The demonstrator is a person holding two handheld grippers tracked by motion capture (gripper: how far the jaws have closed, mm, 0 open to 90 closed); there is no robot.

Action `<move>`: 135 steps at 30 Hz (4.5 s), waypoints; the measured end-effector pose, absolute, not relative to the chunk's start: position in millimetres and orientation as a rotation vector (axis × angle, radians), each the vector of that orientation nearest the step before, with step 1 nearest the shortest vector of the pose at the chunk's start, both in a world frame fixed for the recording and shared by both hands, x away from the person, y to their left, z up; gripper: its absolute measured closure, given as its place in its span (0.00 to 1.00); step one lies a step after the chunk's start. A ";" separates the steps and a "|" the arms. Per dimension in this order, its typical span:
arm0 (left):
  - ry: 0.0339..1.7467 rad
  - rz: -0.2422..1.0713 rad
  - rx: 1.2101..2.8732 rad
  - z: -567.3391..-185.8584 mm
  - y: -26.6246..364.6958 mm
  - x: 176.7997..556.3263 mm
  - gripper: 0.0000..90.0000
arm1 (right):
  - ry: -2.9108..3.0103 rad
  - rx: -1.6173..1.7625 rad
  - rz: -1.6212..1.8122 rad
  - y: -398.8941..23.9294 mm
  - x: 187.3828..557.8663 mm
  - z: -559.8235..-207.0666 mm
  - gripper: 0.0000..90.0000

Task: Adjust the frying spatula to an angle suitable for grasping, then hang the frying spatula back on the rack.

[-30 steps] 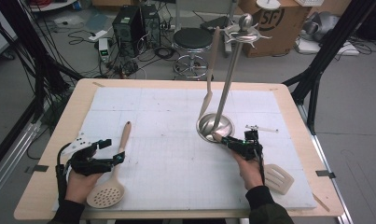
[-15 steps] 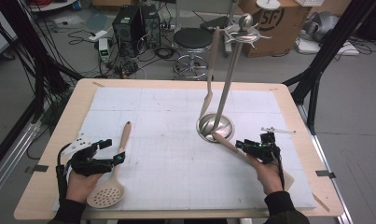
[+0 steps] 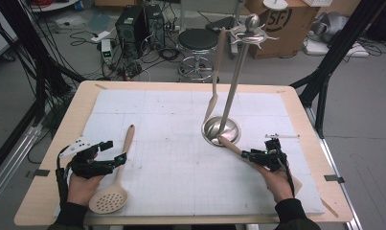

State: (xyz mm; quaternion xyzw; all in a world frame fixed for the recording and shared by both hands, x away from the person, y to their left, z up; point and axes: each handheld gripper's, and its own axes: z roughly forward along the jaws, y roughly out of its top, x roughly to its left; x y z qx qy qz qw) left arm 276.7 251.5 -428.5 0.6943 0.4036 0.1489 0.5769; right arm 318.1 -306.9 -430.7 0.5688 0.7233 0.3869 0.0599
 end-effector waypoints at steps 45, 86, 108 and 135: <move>0.963 0.361 1.616 -428.1 262.6 262.6 0.17 | 2.523 1.300 0.695 -287.5 325.8 -431.7 0.71; 0.966 0.353 1.630 -431.6 260.4 266.4 0.17 | 2.338 1.317 0.946 -274.8 326.5 -435.3 0.85; 0.963 0.352 1.631 -431.1 259.2 266.7 0.18 | 2.172 1.358 1.176 -293.3 316.1 -404.7 0.85; 0.961 0.354 1.630 -430.6 259.3 266.9 0.18 | 1.971 1.327 1.616 -301.4 311.7 -360.7 0.85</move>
